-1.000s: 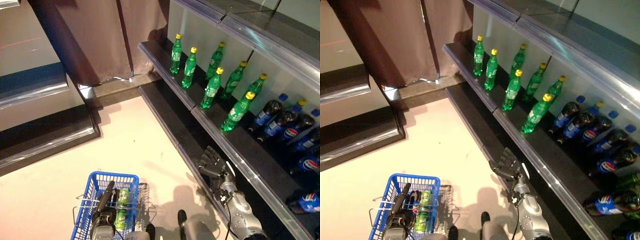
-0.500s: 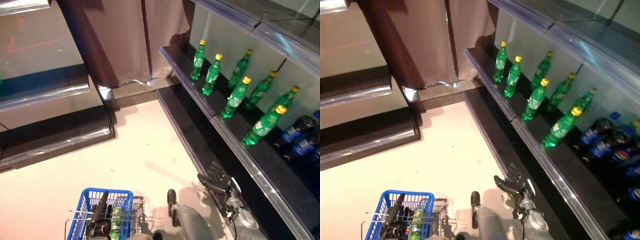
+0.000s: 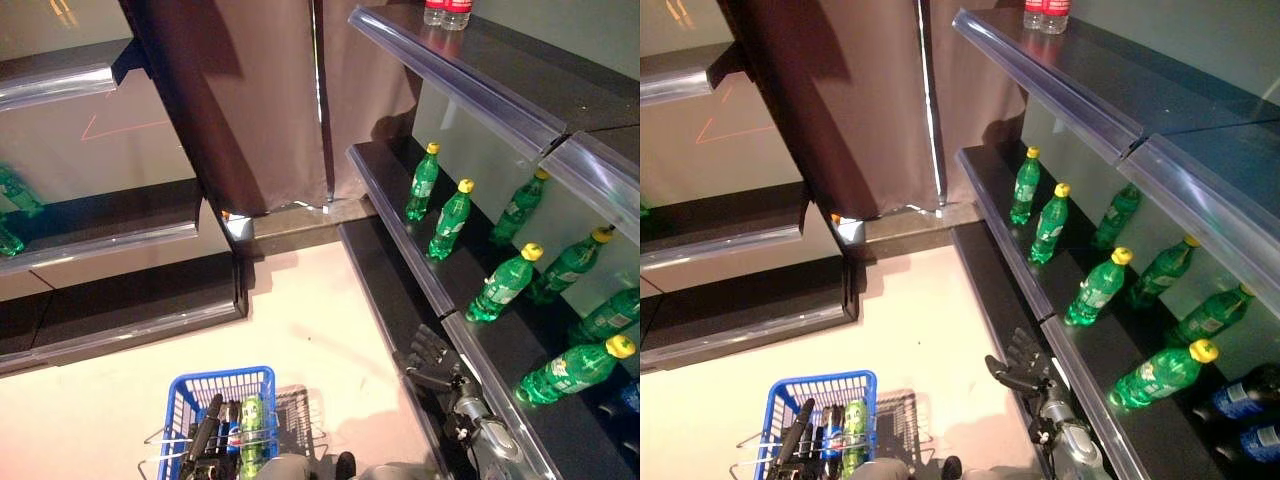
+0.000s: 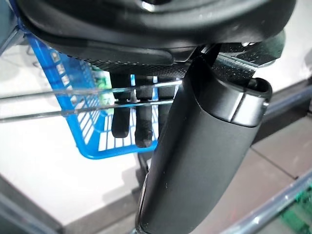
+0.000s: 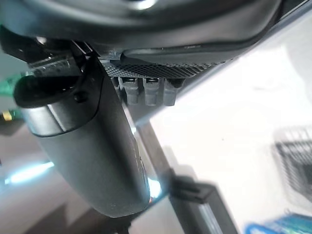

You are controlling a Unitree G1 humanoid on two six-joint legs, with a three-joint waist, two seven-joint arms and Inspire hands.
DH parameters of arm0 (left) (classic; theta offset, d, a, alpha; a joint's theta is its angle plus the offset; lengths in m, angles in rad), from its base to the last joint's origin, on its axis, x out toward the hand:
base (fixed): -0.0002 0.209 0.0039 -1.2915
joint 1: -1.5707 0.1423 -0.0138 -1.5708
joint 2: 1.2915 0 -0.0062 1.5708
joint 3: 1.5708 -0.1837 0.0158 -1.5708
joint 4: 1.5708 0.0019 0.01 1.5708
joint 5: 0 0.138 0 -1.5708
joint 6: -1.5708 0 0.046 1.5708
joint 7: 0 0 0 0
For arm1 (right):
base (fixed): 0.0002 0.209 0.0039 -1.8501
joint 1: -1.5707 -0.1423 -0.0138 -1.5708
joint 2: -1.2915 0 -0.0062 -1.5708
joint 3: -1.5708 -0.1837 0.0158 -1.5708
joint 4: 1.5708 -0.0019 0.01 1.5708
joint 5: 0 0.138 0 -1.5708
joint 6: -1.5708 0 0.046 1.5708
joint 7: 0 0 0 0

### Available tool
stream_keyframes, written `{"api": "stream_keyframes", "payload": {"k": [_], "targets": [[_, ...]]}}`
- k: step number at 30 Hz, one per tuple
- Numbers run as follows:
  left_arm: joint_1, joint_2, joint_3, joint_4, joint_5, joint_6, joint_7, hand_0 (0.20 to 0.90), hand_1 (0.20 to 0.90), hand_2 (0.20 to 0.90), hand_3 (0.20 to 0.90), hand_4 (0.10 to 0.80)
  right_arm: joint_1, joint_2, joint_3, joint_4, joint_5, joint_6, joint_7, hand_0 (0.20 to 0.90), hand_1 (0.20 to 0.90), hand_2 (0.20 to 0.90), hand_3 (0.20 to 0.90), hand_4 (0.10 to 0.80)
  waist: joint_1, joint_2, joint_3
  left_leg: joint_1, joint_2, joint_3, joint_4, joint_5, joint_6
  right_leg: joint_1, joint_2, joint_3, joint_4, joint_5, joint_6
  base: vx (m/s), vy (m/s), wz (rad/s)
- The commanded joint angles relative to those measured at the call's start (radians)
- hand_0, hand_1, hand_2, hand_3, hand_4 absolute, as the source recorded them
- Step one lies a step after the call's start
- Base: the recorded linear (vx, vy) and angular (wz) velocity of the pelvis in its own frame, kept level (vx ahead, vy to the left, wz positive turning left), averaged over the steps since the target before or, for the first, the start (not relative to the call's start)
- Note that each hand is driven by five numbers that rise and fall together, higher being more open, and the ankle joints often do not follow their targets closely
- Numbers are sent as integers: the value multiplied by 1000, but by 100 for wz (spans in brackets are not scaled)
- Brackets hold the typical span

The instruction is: Pick up the drink and place into the basket.

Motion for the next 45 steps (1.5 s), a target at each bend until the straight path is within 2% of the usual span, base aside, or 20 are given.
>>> {"api": "stream_keyframes", "payload": {"k": [1,3,5,9,11,13,14,17,18,21,22,23,24,26,27,29,30,32,39,45], "targets": [[-50,119,44,-216,70,-112,-155,300,300,300,200,100,-92,-25,6,-111,-12,-77,63,900,900,900,900,800,42,32,-19,6,28,-59,-192,238,0,69,-19,154,15,-34,161,349,127,-16],[-41,110,47,-217,68,-115,-166,300,300,300,200,100,-78,-34,13,-127,-9,-77,77,900,900,900,900,800,56,40,-15,-23,38,-102,-249,309,-22,100,-8,193,17,-54,161,366,174,-46],[-36,109,52,-217,65,-114,-170,300,300,300,200,100,-62,-44,17,-141,-13,-78,89,900,900,900,900,800,63,40,-14,-48,37,-114,-242,326,-25,126,-15,215,23,-75,164,322,215,-51],[-75,125,40,-156,41,-136,-166,300,300,300,200,100,-63,-64,21,-133,-15,-72,109,900,900,900,900,800,57,20,-34,-23,33,-112,-188,229,0,141,-95,182,39,-101,204,290,296,-36],[-89,136,39,-140,37,-131,-163,300,300,300,200,100,-61,-66,16,-140,-13,-60,104,900,900,900,900,800,51,14,-39,-17,28,-103,-167,207,9,142,-115,175,45,-101,214,266,306,-26],[-104,154,30,-118,40,-126,-166,300,300,300,200,100,-48,-58,1,-144,-2,-54,91,900,900,900,900,800,42,-2,-53,-4,11,-85,-137,163,44,127,-151,174,83,-93,236,288,350,-13],[-104,155,29,-117,40,-125,-166,300,300,300,200,100,-47,-57,1,-144,-3,-53,89,900,900,900,900,800,42,-3,-54,-3,10,-84,-135,161,46,125,-153,175,86,-93,238,230,310,-2],[-109,167,13,-115,63,-113,-169,300,300,300,200,100,-30,-32,-9,-141,-12,-77,66,900,900,900,900,800,31,-17,-59,11,-13,-53,-115,125,92,58,-186,176,229,-21,264,206,313,0],[-107,174,13,-109,62,-108,-180,300,300,300,200,100,-21,-23,-14,-142,-17,-88,62,900,900,900,900,800,31,-14,-58,25,-20,-26,-106,106,106,4,-218,154,346,53,261,172,295,-7],[-104,186,19,-118,61,-101,-171,300,300,300,200,100,-12,-20,-18,-151,-25,-86,77,900,900,900,900,800,32,1,-51,58,-15,18,-106,88,116,-87,-259,110,490,116,245,155,272,-33],[-103,188,24,-121,56,-103,-166,300,300,300,200,100,-11,-21,-16,-153,-26,-87,85,900,900,900,900,800,31,4,-48,74,-14,26,-111,85,115,-116,-254,94,478,104,233,196,223,-49],[-102,187,28,-126,53,-109,-165,300,300,300,200,100,-15,-28,-17,-162,-19,-83,94,900,900,900,900,800,27,6,-42,95,-12,32,-124,87,109,-132,-223,66,405,58,220,174,121,-53],[-101,187,25,-128,48,-116,-161,300,300,300,200,100,-19,-30,-15,-164,-19,-80,99,900,900,900,900,800,27,3,-41,102,-14,35,-130,87,106,-131,-213,47,361,50,222,196,71,-73],[-101,185,15,-134,35,-136,-151,300,300,300,200,100,-30,-38,-8,-171,-23,-79,106,900,900,900,900,800,24,1,-32,127,-18,40,-148,83,100,-128,-193,6,257,41,228,136,4,-59],[-99,187,9,-142,32,-146,-139,300,300,300,200,100,-41,-44,1,-177,-29,-78,108,900,900,900,900,800,19,-9,-26,155,-27,52,-167,72,93,-154,-171,-36,160,63,249,150,-38,-79],[-102,190,13,-146,31,-140,-135,300,300,300,200,100,-52,-58,5,-182,-30,-80,115,900,900,900,900,800,10,-17,-17,191,-36,58,-186,54,87,-175,-148,-54,84,97,268,139,-62,-72],[-104,190,19,-147,34,-135,-134,300,300,300,200,100,-52,-59,6,-184,-34,-83,118,900,900,900,900,800,4,-22,-15,206,-39,60,-190,45,86,-186,-142,-55,72,124,278,100,-85,-23],[-110,181,24,-138,40,-129,-144,300,300,300,200,100,-44,-64,4,-186,-42,-92,128,900,900,900,900,800,-10,-23,-23,216,-39,48,-195,37,86,-173,-127,-17,45,120,266,87,-101,-9],[-125,142,-15,-161,59,-132,-131,300,300,300,200,100,-60,-59,0,-152,-96,-109,116,900,900,900,900,800,-23,-17,-58,235,-22,51,-245,58,71,-80,-89,23,-46,105,240,53,-116,-12],[-144,130,-40,-164,57,-147,-132,300,300,300,200,100,-92,-59,6,-144,-116,-103,119,900,900,900,900,800,-29,-10,-57,232,-10,57,-247,58,68,-60,-79,42,-46,83,232,26,-68,-1]]}}
